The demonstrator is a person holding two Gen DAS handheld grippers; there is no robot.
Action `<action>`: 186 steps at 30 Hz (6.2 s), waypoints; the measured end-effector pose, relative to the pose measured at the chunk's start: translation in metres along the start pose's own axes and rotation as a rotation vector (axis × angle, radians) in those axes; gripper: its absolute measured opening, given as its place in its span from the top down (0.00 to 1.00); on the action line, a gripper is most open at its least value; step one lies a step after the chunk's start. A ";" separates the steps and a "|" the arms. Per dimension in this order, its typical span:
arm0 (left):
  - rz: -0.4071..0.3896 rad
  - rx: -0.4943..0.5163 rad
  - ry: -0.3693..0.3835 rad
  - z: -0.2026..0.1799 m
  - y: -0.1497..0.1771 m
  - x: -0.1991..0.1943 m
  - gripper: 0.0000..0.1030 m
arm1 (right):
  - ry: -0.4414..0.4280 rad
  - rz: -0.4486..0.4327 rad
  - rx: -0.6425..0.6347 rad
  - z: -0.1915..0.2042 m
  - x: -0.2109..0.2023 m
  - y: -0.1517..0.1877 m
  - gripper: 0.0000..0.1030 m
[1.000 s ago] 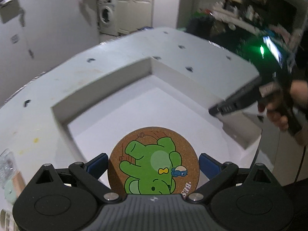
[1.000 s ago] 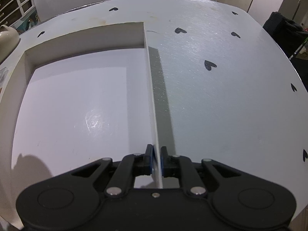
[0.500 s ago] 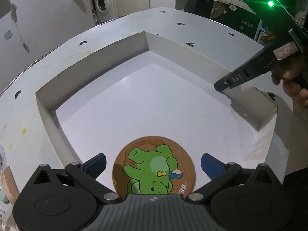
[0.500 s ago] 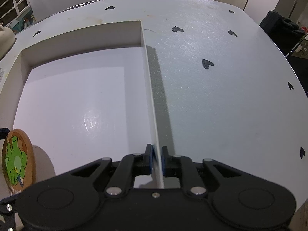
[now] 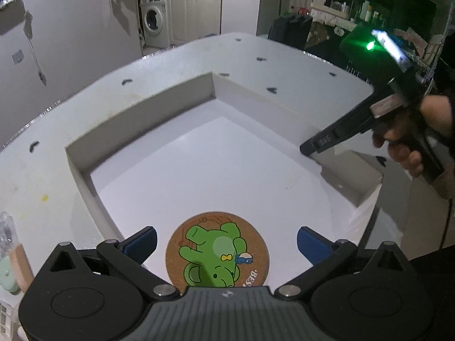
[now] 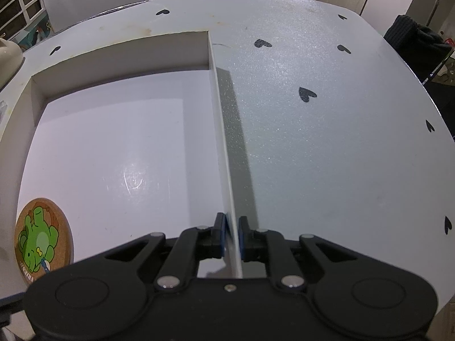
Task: Organize rigid objects
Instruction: 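Open the left tool to drop the coaster into the tray, then move the left tool to the wooden stick and grasp its end, then carry the wooden stick with the left tool into the tray and release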
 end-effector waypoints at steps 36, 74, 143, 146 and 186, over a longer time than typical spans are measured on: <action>0.021 -0.198 -0.149 0.089 0.111 -0.061 0.00 | -0.016 -0.006 -0.022 0.001 -0.002 -0.001 0.90; 0.083 -0.369 -0.203 0.119 0.129 -0.045 0.10 | -0.018 -0.006 -0.023 0.002 -0.001 -0.001 0.90; 0.075 0.216 0.289 -0.079 -0.009 0.048 0.65 | -0.065 0.063 -0.005 -0.003 0.006 -0.006 0.91; 0.088 0.257 0.287 -0.083 -0.010 0.056 0.65 | -0.072 0.075 -0.009 -0.003 0.007 -0.007 0.92; -0.015 0.102 0.259 -0.063 -0.026 0.002 0.00 | -0.094 0.094 -0.006 -0.005 0.008 -0.007 0.92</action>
Point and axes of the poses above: each gripper's, at about its wrist camera, not at the fingertips, and x roughly the way its jaws point, z to its left, y to its underside, the point moved 9 cm from there along x, roughly the way its jaws point, and after that the axes turned 6 degrees about -x, right-handed, at the moved point
